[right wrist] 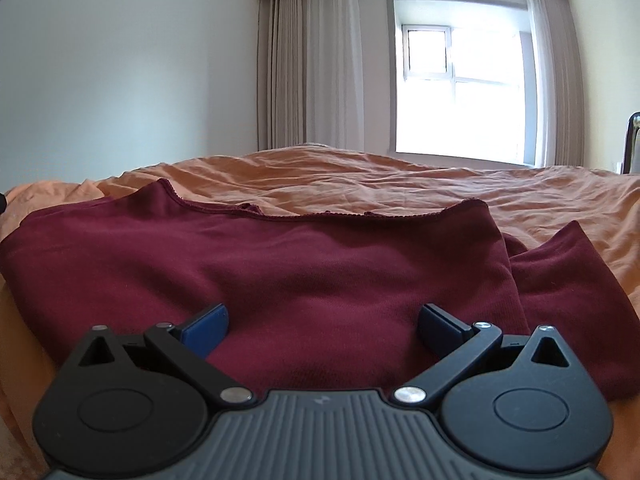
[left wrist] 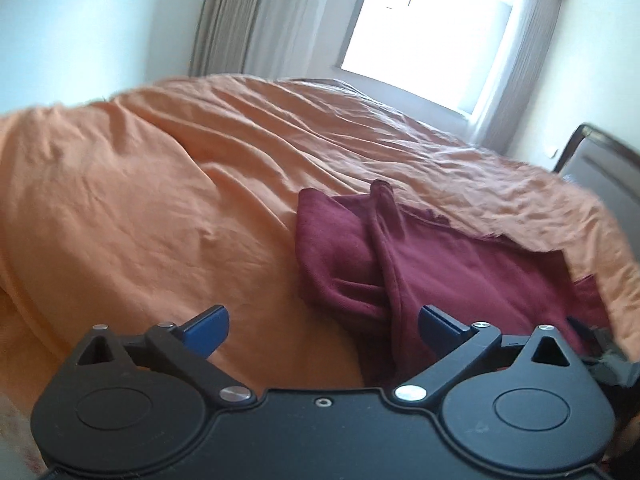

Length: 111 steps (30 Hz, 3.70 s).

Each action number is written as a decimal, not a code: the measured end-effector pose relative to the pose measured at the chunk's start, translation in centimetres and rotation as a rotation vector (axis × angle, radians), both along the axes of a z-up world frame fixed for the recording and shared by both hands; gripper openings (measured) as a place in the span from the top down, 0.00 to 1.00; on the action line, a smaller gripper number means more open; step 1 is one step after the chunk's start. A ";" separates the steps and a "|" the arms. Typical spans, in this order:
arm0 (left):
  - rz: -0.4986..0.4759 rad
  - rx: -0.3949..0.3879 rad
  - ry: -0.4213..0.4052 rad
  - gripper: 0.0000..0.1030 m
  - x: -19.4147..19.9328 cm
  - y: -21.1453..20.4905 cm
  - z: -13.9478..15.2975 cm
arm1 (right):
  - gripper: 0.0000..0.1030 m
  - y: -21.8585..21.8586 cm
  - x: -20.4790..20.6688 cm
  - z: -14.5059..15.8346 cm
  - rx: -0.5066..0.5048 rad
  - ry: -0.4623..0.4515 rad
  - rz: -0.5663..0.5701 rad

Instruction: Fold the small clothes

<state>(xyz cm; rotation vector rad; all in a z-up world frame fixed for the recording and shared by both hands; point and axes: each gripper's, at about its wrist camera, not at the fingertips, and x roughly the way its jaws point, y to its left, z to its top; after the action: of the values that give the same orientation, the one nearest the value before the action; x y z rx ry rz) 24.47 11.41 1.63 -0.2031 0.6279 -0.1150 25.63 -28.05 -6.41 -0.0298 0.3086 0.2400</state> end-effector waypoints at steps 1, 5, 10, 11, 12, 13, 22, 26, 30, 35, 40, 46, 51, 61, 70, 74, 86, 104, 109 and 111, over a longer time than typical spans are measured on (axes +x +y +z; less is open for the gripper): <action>0.003 0.020 0.000 0.01 -0.1 -0.5 0.0 | 0.00 0.0 -0.1 0.0 0.000 -0.003 -0.002; 0.019 0.036 0.023 0.01 -0.4 -2.2 -0.2 | 0.00 -0.1 -0.4 -0.2 0.002 -0.017 -0.007; 0.002 0.063 0.052 0.01 -0.7 -3.8 -0.5 | 0.00 -0.1 -0.6 -0.4 0.002 -0.028 -0.010; -0.002 0.076 0.051 0.01 -0.8 -4.0 -0.5 | 0.00 -0.1 -0.6 -0.4 0.002 -0.029 -0.010; -0.006 0.089 0.051 0.01 -0.7 -4.3 -0.5 | 0.00 -0.1 -0.6 -0.4 0.003 -0.029 -0.011; -0.010 0.099 0.052 0.01 -0.7 -4.5 -0.5 | 0.00 -0.1 -0.6 -0.4 0.002 -0.029 -0.011; -0.007 0.061 0.079 0.01 -0.7 -4.5 -0.9 | 0.00 0.2 -0.9 -0.6 -0.009 -0.047 -0.026; -0.003 0.008 0.099 0.01 -0.7 -4.4 -1.4 | 0.00 0.2 -0.9 -0.6 -0.010 -0.049 -0.028; 0.020 -0.039 0.101 0.01 -0.9 -4.7 -2.1 | 0.00 0.4 -1.0 -0.6 -0.014 -0.052 -0.035; 0.134 -0.236 0.109 0.01 -1.9 -4.5 -4.3 | 0.00 0.9 -1.6 0.7 -0.080 -0.029 -0.052; 0.141 -0.327 -0.002 0.01 -3.3 -5.0 -5.0 | 0.00 2.4 -3.3 3.4 -0.055 0.034 -0.099; 0.159 -0.496 -0.040 0.01 -4.1 -4.3 -5.7 | 0.00 6.0 -3.8 3.2 -0.091 -0.052 -0.081; 0.176 -0.520 -0.056 0.01 -5.1 -4.4 -5.9 | 0.00 5.1 -1.7 -0.2 -0.001 -0.075 -0.104; 0.210 -0.517 -0.091 0.19 -4.2 -5.7 -6.0 | 0.00 3.6 -2.4 -1.5 0.080 -0.118 -0.064; 0.255 -0.498 -0.072 0.27 -3.1 -6.1 -6.7 | 0.00 4.1 -3.0 -1.9 0.063 -0.152 -0.087; 0.303 -0.473 -0.074 0.35 -2.7 -6.1 -6.5 | 0.00 4.3 -3.0 -2.0 0.050 -0.156 -0.098; 0.351 -0.487 -0.070 0.50 -2.1 -5.7 -6.9 | 0.00 4.3 -3.2 -2.1 0.043 -0.164 -0.105; 0.336 -0.410 -0.119 0.87 -2.2 -7.5 -5.2 | 0.00 4.4 -3.1 -2.0 0.062 -0.160 -0.105; 0.222 -0.277 -0.223 0.88 -1.7 -9.7 -2.0 | 0.00 3.9 -2.3 -0.7 0.079 -0.072 -0.090; 0.148 -0.242 -0.243 0.88 -1.0 -10.7 -0.5 | 0.00 3.4 -2.3 0.1 0.096 -0.036 -0.075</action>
<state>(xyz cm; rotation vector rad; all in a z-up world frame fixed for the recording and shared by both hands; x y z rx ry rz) 23.46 0.72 1.09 -0.4613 0.3540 -0.0712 23.36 -24.62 -6.27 0.0725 0.2618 0.1793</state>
